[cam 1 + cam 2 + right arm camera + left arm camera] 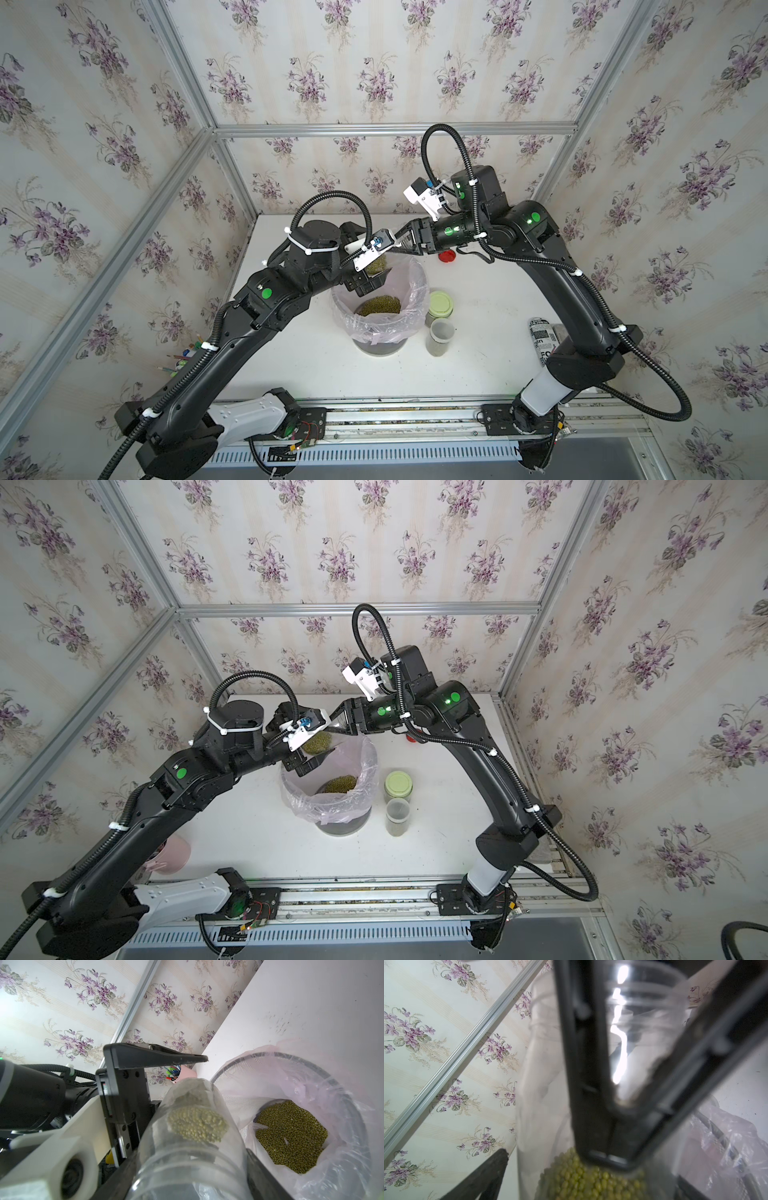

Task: Empty moldy mung beans from jars
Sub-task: Pick up the jar from the center of the board.

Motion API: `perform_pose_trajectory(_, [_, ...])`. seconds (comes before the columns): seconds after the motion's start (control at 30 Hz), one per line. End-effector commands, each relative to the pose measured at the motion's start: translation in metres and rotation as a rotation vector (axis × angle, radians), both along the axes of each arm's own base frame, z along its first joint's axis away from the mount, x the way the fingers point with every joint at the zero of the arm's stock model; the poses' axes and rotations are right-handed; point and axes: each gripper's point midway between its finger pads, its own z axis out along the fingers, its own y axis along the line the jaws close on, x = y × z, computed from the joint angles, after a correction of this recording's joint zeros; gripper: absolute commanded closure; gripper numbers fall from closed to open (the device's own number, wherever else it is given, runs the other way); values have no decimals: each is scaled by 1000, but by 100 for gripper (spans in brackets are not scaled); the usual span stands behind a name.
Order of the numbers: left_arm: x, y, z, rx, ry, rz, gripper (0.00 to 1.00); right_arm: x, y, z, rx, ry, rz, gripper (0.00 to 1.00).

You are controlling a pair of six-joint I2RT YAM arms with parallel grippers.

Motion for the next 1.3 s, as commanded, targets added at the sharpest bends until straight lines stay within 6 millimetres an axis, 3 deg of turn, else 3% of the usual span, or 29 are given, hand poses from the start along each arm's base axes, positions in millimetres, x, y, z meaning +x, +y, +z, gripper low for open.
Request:
perform_pose_trajectory(0.0, [2,-3,6,-24,-16,-2,4,-4,3,12,46,-26,27,48])
perform_pose_trajectory(0.27, [2,-2,9,-30,-19,5,25,-1,2,3,27,-24,13,48])
perform_pose_trajectory(0.5, [1,0,9,-32,-23,12,31,5,3,-2,11,-24,-12,47])
perform_pose_trajectory(0.77, [-1,0,6,-23,-26,6,48,9,2,0,9,-39,-30,39])
perform_pose_trajectory(1.03, [0,-1,3,-13,-25,7,53,7,0,8,29,-54,-31,25])
perform_pose_trajectory(1.27, [1,-2,4,-13,-28,9,54,14,1,13,34,-72,-57,20])
